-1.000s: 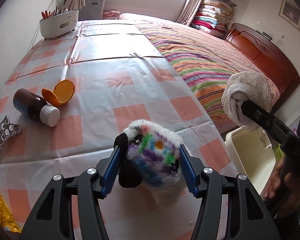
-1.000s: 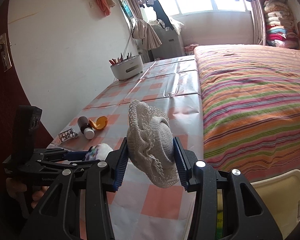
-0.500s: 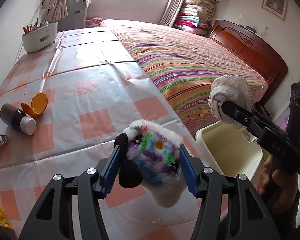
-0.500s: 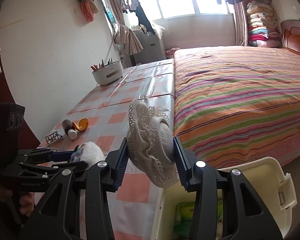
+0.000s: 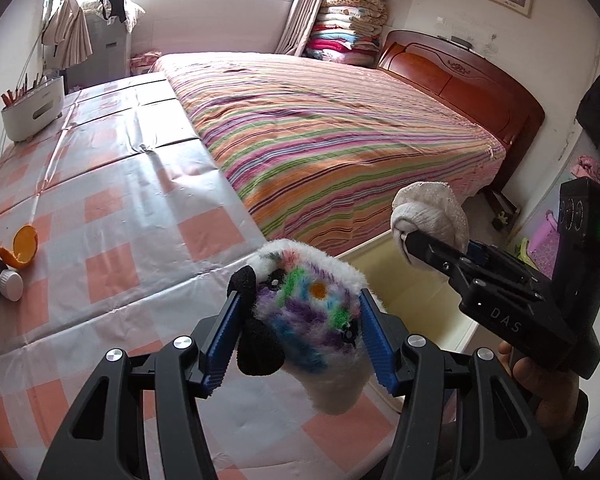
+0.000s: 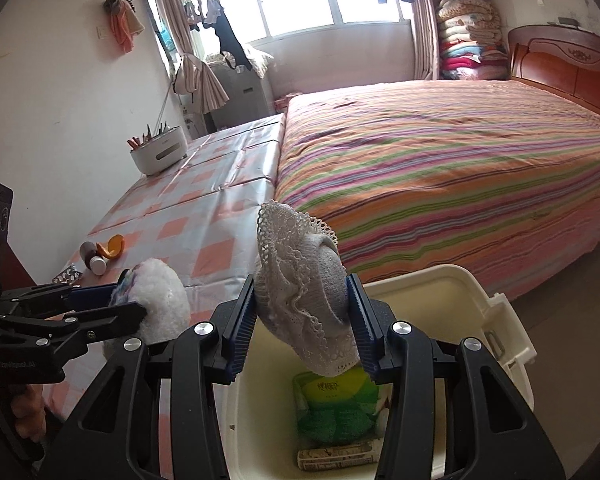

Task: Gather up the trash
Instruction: 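Carry the lace cover into the bin and open the right tool while the left tool carries the toy, then lower the fluffy patterned toy into the cream bin and open the left tool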

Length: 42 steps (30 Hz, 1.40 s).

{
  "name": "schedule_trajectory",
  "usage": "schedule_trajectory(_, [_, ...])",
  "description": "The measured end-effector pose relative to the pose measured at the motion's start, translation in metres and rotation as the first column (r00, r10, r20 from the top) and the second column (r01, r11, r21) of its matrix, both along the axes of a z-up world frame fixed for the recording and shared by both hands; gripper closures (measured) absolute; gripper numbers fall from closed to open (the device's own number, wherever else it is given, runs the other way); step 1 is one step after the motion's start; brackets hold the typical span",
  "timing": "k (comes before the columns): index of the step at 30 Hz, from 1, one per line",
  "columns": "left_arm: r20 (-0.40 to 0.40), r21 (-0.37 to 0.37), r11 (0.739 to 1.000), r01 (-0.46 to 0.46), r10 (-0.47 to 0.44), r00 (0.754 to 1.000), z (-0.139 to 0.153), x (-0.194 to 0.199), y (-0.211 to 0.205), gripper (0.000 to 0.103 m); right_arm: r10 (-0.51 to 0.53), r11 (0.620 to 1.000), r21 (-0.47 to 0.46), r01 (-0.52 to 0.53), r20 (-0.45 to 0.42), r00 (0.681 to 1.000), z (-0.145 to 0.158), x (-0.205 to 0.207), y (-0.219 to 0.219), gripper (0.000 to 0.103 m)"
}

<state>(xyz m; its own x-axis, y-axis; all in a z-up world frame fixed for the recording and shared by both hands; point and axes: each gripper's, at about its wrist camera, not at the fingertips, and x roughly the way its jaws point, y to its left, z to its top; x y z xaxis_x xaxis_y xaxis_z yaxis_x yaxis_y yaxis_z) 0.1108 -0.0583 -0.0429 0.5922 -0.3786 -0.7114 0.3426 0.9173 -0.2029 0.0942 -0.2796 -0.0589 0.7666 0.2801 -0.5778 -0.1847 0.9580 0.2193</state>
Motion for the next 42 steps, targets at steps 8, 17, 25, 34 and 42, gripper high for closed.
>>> schedule_trajectory(8, [-0.004,0.010,0.999,0.050,-0.050,0.999,-0.002,0.000,-0.031,0.047,-0.063,0.998,0.003,0.063,-0.059,0.996,-0.012,-0.001,-0.018,0.057])
schedule_trajectory(17, [-0.021,0.018,0.998,0.063,-0.062,0.998,-0.012,0.004,-0.045,0.047,-0.086,0.993,0.075,0.091,-0.067,0.994,-0.008,0.001,-0.031,0.038])
schedule_trajectory(25, [-0.054,0.020,0.995,0.101,-0.100,0.994,-0.026,0.014,-0.057,0.047,-0.207,0.967,0.160,0.201,0.025,0.978,0.012,-0.008,-0.066,0.038])
schedule_trajectory(34, [-0.068,0.004,0.991,0.135,-0.135,0.989,-0.031,0.023,-0.075,0.038,-0.340,0.922,0.249,0.298,0.148,0.929,0.035,-0.029,-0.096,0.034])
schedule_trajectory(42, [-0.085,-0.001,0.984,0.180,-0.179,0.980,-0.033,0.020,-0.088,0.031,-0.347,0.917,0.268,0.296,0.165,0.923,0.030,-0.035,-0.081,0.034])
